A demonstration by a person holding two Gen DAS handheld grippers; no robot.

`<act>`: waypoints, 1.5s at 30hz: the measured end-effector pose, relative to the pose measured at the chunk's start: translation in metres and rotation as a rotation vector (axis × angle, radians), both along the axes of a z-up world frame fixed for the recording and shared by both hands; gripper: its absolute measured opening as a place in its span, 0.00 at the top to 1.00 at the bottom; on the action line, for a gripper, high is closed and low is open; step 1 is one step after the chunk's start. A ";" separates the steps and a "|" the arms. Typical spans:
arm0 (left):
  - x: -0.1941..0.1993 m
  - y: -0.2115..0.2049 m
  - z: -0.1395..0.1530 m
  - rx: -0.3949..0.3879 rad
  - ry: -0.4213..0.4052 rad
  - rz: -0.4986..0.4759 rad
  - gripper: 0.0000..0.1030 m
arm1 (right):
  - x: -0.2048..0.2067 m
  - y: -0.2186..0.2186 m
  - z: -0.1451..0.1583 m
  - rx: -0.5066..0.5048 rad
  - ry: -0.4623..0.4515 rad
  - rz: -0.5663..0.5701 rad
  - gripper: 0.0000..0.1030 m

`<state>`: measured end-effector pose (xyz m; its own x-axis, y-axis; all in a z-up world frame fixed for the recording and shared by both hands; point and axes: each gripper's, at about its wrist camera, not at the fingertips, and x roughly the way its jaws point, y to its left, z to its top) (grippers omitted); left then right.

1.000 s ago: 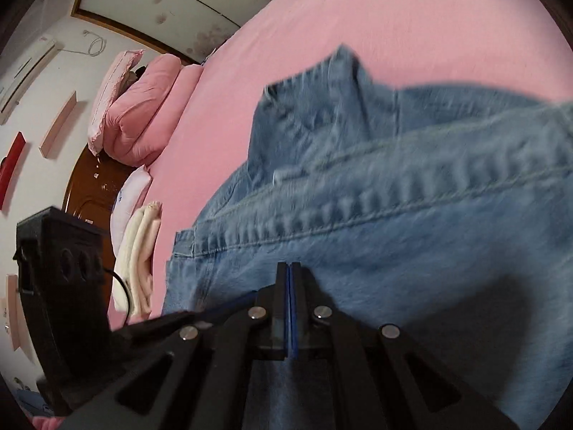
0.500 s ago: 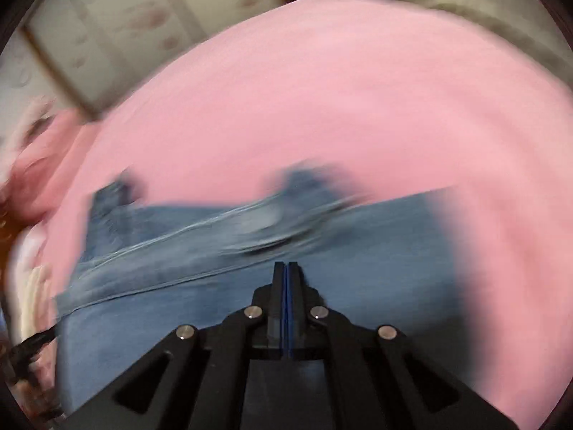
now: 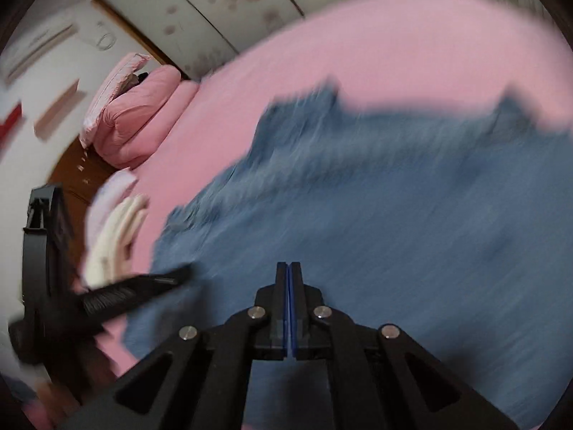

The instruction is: Fold large clothes

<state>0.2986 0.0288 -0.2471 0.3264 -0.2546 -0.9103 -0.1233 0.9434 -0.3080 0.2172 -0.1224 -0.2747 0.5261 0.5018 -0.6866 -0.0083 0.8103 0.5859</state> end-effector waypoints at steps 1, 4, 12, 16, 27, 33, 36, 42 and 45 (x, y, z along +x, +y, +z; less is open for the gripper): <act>-0.004 -0.003 -0.008 -0.014 0.031 -0.004 0.92 | -0.001 0.009 -0.009 0.030 0.045 0.006 1.00; -0.026 -0.002 -0.018 0.004 0.038 -0.015 0.95 | -0.005 0.012 -0.032 0.061 0.111 0.016 1.00; -0.034 0.090 -0.013 0.371 0.035 0.025 0.97 | -0.052 -0.137 -0.024 -0.108 0.125 -0.187 1.00; -0.050 0.147 -0.016 0.508 0.084 0.110 0.94 | -0.073 -0.186 -0.018 -0.436 0.217 -0.331 1.00; -0.080 0.174 -0.003 0.358 0.082 0.316 0.85 | -0.045 -0.177 0.026 -0.124 0.233 -0.492 1.00; -0.102 0.143 -0.003 0.323 0.109 0.350 0.82 | 0.017 -0.079 0.021 -0.050 0.248 -0.217 1.00; -0.116 0.130 -0.004 0.319 0.104 0.296 0.81 | 0.032 -0.039 0.017 -0.070 0.284 -0.109 1.00; -0.157 0.136 -0.005 0.209 0.197 0.371 0.63 | 0.043 0.005 -0.004 -0.151 0.355 -0.009 1.00; -0.177 0.136 -0.014 0.104 0.250 0.415 0.54 | 0.044 0.016 -0.001 -0.226 0.344 0.017 1.00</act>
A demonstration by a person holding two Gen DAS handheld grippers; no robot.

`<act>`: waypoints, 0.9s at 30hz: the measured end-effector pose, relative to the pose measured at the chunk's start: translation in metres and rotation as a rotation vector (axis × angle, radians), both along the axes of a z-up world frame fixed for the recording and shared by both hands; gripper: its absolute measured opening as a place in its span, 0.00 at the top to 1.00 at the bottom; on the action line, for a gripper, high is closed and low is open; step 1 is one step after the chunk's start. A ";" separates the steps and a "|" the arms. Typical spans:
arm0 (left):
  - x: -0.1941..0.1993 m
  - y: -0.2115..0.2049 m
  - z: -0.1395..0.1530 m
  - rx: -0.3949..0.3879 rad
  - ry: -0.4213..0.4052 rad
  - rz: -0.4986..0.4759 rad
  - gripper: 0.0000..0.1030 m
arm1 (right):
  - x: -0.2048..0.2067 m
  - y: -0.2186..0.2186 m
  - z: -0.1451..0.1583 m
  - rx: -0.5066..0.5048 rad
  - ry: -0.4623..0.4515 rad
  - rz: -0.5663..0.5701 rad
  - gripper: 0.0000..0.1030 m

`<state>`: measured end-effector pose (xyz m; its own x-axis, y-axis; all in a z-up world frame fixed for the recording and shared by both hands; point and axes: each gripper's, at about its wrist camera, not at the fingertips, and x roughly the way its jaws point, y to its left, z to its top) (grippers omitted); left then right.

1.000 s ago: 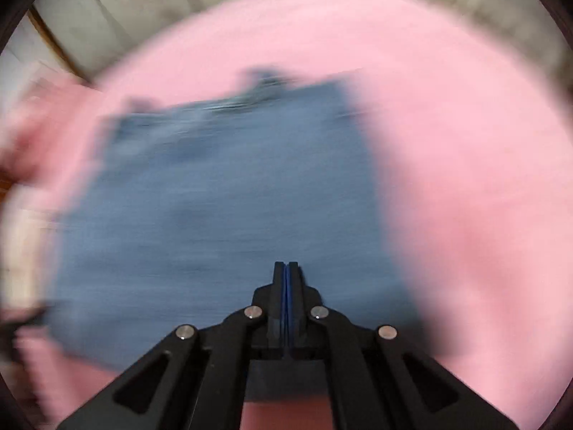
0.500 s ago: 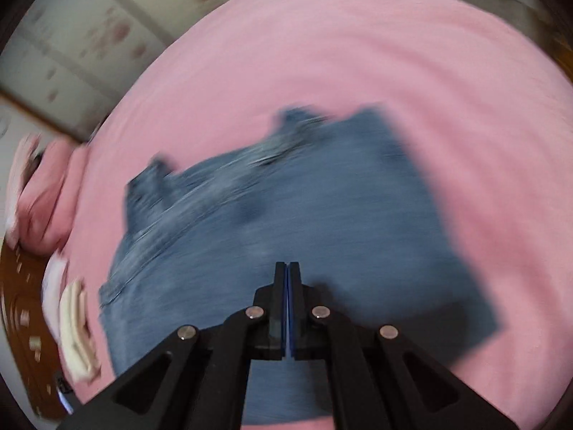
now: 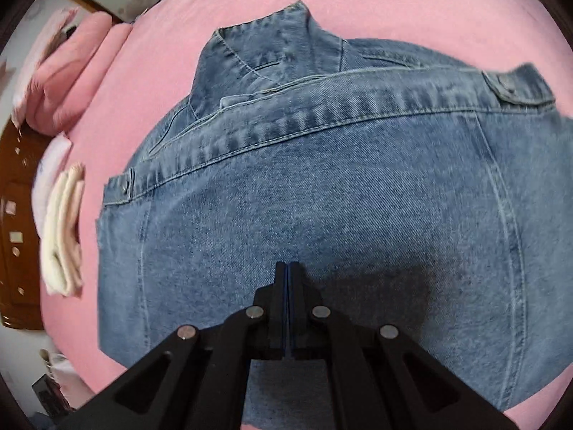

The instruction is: Fold large clothes

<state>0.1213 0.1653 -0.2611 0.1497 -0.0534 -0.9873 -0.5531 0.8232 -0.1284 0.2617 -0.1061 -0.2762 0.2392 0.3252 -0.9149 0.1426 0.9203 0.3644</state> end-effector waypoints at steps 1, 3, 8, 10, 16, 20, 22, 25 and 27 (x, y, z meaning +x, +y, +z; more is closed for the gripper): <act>-0.002 0.002 -0.002 -0.006 0.003 0.011 0.53 | -0.002 0.004 0.001 -0.022 0.006 0.009 1.00; -0.006 -0.002 -0.005 -0.013 0.006 0.027 0.47 | 0.001 0.014 -0.002 -0.075 0.030 0.022 1.00; -0.009 -0.007 -0.001 -0.065 -0.053 0.072 0.26 | 0.015 0.026 -0.018 -0.121 0.066 0.029 1.00; -0.009 0.003 0.009 -0.097 -0.105 0.092 0.17 | 0.015 0.031 -0.019 -0.157 0.046 0.057 1.00; 0.010 0.021 -0.001 -0.167 -0.224 0.184 0.10 | 0.013 0.054 -0.023 -0.276 -0.012 0.097 1.00; 0.028 0.032 -0.008 -0.144 -0.243 0.164 0.10 | 0.010 0.067 -0.023 -0.307 -0.024 0.072 1.00; 0.039 0.035 -0.011 -0.141 -0.262 0.151 0.10 | 0.008 0.070 -0.024 -0.310 -0.025 0.060 1.00; 0.064 0.040 -0.026 -0.159 -0.266 0.155 0.10 | 0.009 0.083 -0.025 -0.315 -0.028 0.046 1.00; 0.076 0.042 -0.035 -0.157 -0.243 0.174 0.10 | 0.006 0.079 -0.021 -0.314 -0.033 0.035 1.00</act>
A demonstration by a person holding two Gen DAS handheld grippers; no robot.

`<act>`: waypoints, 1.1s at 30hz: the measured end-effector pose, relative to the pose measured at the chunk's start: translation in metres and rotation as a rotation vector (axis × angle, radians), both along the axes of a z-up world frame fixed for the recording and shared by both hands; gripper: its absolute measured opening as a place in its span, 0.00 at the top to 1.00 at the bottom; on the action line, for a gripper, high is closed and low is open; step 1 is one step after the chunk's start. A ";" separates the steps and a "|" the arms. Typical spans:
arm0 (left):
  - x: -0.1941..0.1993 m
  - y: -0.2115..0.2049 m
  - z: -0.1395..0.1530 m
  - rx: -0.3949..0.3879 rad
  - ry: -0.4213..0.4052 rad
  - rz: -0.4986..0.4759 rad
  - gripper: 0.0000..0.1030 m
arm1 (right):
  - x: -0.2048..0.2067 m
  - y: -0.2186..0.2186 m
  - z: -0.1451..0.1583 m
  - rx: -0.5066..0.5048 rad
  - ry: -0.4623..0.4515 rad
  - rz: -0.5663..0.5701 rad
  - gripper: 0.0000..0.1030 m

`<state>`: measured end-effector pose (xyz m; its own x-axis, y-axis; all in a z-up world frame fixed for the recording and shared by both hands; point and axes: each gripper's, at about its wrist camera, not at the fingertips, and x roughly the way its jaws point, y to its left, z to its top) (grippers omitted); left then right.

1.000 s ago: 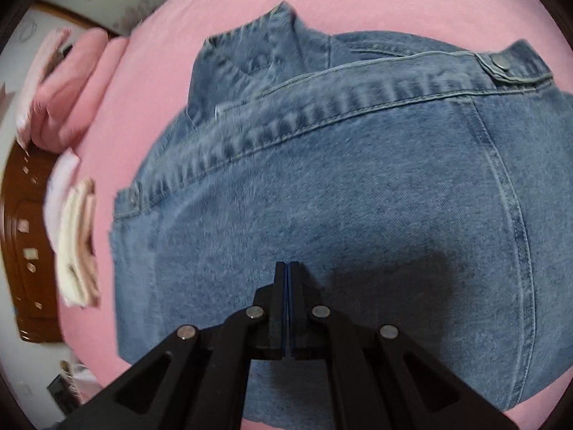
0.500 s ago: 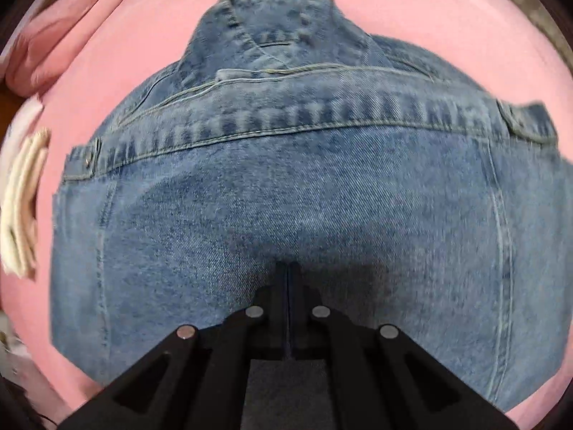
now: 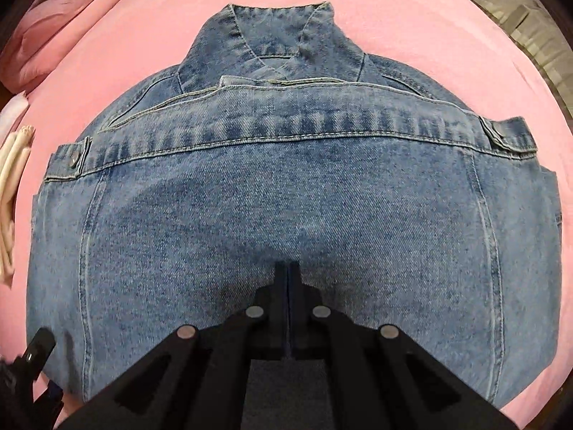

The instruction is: Fold large clothes

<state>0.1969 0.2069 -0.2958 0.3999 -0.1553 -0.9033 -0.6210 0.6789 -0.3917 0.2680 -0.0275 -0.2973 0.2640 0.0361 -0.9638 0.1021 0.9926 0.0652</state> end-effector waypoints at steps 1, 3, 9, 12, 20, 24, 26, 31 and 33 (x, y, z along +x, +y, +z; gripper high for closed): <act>0.004 -0.001 -0.003 0.003 0.011 0.012 0.10 | -0.003 -0.005 0.002 0.000 -0.001 0.000 1.00; 0.011 -0.005 -0.006 0.022 0.020 0.020 0.10 | -0.006 -0.007 0.003 0.011 -0.002 -0.014 1.00; 0.009 -0.015 -0.002 -0.040 0.078 0.027 0.47 | -0.010 -0.018 0.004 0.042 -0.012 -0.048 1.00; 0.000 -0.013 0.010 -0.030 0.065 0.122 0.85 | -0.008 -0.022 0.003 0.040 -0.015 -0.051 1.00; 0.014 -0.094 0.082 0.351 -0.126 -0.051 0.92 | -0.009 -0.042 0.001 0.127 -0.025 -0.037 1.00; 0.019 -0.135 0.119 0.432 -0.223 -0.192 0.92 | -0.007 -0.066 -0.003 0.247 -0.023 -0.025 1.00; 0.024 -0.162 0.134 0.471 -0.264 -0.245 0.92 | -0.006 -0.080 -0.007 0.331 -0.012 -0.014 1.00; 0.013 -0.253 0.167 0.443 -0.397 -0.360 0.92 | 0.005 -0.125 -0.024 0.605 0.058 0.055 1.00; 0.009 -0.283 0.170 0.401 -0.416 -0.409 0.92 | 0.010 -0.141 -0.033 0.699 0.099 0.073 1.00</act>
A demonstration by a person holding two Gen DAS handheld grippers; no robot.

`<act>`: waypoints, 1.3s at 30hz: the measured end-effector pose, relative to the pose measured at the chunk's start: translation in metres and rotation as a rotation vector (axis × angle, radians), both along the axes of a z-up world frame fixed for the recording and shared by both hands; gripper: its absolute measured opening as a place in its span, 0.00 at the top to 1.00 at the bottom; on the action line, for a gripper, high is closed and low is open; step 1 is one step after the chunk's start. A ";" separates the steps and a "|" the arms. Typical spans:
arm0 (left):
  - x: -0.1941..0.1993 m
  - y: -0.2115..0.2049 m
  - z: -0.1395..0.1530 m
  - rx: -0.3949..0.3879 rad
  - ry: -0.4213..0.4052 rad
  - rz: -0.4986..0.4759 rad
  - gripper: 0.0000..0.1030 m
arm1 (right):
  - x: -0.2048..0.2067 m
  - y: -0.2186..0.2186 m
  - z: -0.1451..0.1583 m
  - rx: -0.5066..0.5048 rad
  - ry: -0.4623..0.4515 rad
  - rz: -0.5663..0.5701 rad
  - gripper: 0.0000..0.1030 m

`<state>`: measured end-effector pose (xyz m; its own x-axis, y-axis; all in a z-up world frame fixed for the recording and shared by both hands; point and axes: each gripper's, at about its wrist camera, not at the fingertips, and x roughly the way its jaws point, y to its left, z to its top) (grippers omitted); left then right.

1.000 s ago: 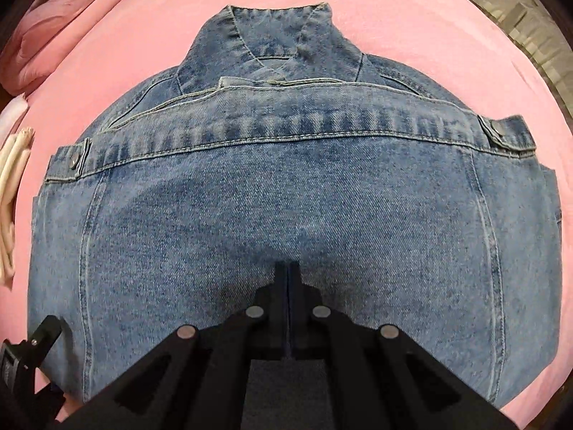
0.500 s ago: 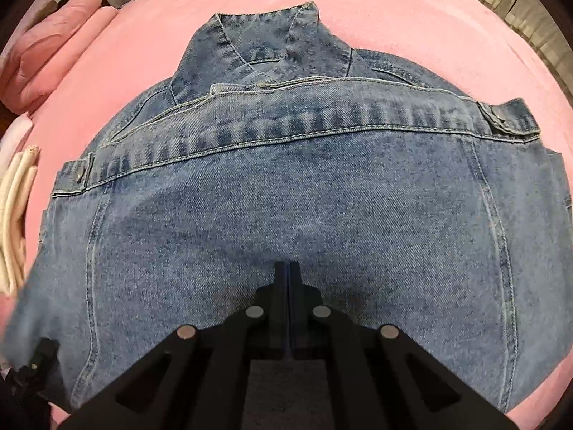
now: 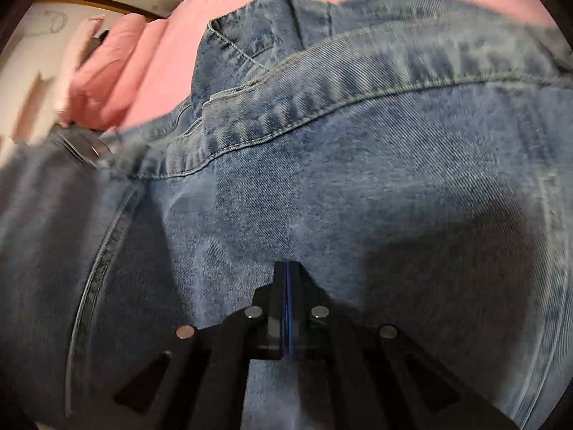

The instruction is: Fold large clothes

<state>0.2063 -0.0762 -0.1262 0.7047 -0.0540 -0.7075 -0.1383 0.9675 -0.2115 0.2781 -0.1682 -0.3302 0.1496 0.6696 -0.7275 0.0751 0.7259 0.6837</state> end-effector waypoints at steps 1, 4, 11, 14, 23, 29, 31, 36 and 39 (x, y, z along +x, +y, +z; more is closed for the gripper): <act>-0.005 -0.025 0.001 0.010 -0.008 -0.054 0.92 | 0.002 -0.007 -0.005 0.042 0.019 0.010 1.00; -0.017 -0.080 -0.006 0.070 -0.011 -0.205 0.92 | 0.002 -0.029 -0.017 0.150 0.051 0.052 1.00; -0.036 -0.157 -0.036 0.240 0.051 -0.388 0.92 | -0.012 -0.065 -0.040 0.345 0.047 0.119 1.00; -0.034 -0.163 -0.035 0.276 0.053 -0.385 0.92 | -0.009 -0.070 -0.042 0.350 0.057 0.123 1.00; -0.050 -0.136 0.007 0.182 -0.034 -0.379 0.92 | 0.028 -0.112 -0.004 0.292 0.087 0.117 0.96; -0.043 -0.143 0.001 0.179 -0.010 -0.385 0.92 | 0.078 -0.191 0.041 0.219 -0.045 -0.023 0.96; -0.044 -0.147 -0.007 0.159 0.011 -0.396 0.92 | 0.087 -0.209 0.050 0.098 -0.054 -0.004 0.96; -0.054 -0.162 -0.032 0.184 0.045 -0.445 0.92 | 0.080 -0.255 0.045 0.021 -0.019 0.021 0.95; -0.061 -0.168 -0.054 0.187 0.103 -0.495 0.92 | 0.062 -0.293 0.036 0.078 0.003 -0.028 0.95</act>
